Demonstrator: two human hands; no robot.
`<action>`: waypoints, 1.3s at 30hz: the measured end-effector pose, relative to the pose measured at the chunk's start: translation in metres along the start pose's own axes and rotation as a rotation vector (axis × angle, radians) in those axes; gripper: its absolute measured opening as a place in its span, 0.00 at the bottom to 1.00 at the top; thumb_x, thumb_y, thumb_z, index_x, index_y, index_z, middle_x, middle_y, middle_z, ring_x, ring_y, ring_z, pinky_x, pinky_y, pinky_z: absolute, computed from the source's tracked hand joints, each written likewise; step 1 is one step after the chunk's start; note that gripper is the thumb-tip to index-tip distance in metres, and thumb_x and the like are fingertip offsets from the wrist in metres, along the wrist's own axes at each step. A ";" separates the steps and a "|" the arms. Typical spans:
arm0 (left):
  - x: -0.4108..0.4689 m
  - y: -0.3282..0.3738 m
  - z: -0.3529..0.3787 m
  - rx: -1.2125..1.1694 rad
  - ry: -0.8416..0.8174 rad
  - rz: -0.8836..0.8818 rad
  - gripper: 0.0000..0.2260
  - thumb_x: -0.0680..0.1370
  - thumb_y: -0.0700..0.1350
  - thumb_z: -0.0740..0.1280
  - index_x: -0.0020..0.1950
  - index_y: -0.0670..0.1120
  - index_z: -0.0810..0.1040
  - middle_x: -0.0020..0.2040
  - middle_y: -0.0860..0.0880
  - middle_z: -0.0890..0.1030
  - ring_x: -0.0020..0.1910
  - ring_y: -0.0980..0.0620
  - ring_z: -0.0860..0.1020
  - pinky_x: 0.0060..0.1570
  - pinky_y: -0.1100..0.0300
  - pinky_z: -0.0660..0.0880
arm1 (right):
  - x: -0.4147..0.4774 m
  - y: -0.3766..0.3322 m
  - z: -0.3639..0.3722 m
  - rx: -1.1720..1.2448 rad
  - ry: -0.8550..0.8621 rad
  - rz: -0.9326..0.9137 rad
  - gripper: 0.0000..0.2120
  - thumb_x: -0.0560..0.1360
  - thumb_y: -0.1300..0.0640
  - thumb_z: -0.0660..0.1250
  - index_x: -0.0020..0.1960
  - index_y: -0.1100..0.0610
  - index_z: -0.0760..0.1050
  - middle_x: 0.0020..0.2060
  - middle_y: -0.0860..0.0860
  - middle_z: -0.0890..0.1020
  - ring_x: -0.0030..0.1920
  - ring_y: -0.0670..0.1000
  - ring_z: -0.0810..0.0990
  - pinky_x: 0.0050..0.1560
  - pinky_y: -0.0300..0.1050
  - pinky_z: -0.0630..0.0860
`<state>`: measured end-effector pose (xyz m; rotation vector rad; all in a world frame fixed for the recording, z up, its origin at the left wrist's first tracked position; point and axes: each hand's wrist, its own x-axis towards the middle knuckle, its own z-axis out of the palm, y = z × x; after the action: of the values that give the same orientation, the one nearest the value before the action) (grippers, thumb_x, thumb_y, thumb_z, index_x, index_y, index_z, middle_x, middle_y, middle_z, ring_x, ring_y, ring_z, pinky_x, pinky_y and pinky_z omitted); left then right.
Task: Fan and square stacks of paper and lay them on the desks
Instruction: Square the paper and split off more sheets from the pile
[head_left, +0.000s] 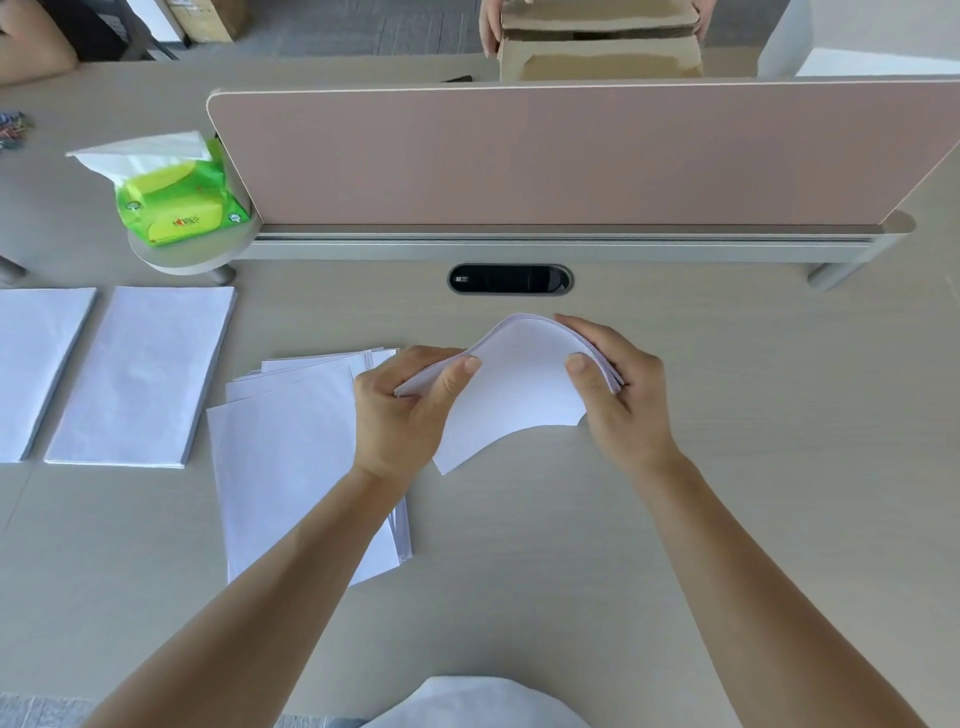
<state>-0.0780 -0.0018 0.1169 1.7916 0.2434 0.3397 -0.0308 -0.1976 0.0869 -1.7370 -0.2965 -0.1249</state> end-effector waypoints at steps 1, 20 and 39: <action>0.001 -0.004 0.000 0.030 0.020 0.066 0.05 0.72 0.52 0.74 0.36 0.58 0.83 0.37 0.64 0.83 0.38 0.62 0.80 0.41 0.67 0.72 | 0.001 -0.001 0.003 -0.050 0.034 -0.009 0.20 0.79 0.50 0.60 0.61 0.61 0.79 0.49 0.37 0.84 0.50 0.41 0.83 0.49 0.38 0.76; 0.013 -0.013 -0.004 -0.106 -0.071 -0.132 0.07 0.70 0.40 0.78 0.40 0.50 0.83 0.35 0.60 0.84 0.38 0.61 0.81 0.42 0.69 0.74 | -0.015 -0.001 -0.015 0.113 -0.080 0.064 0.17 0.70 0.49 0.71 0.58 0.51 0.78 0.51 0.39 0.85 0.54 0.45 0.83 0.52 0.39 0.77; 0.009 -0.019 -0.005 -0.084 -0.044 -0.119 0.13 0.70 0.47 0.78 0.27 0.56 0.80 0.25 0.61 0.74 0.29 0.60 0.71 0.35 0.67 0.67 | -0.014 -0.024 -0.027 0.041 -0.105 0.129 0.11 0.71 0.49 0.70 0.53 0.47 0.81 0.47 0.36 0.85 0.51 0.40 0.83 0.50 0.33 0.75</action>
<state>-0.0713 0.0100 0.1002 1.6915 0.2997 0.2227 -0.0486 -0.2222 0.1114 -1.7196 -0.2613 0.0665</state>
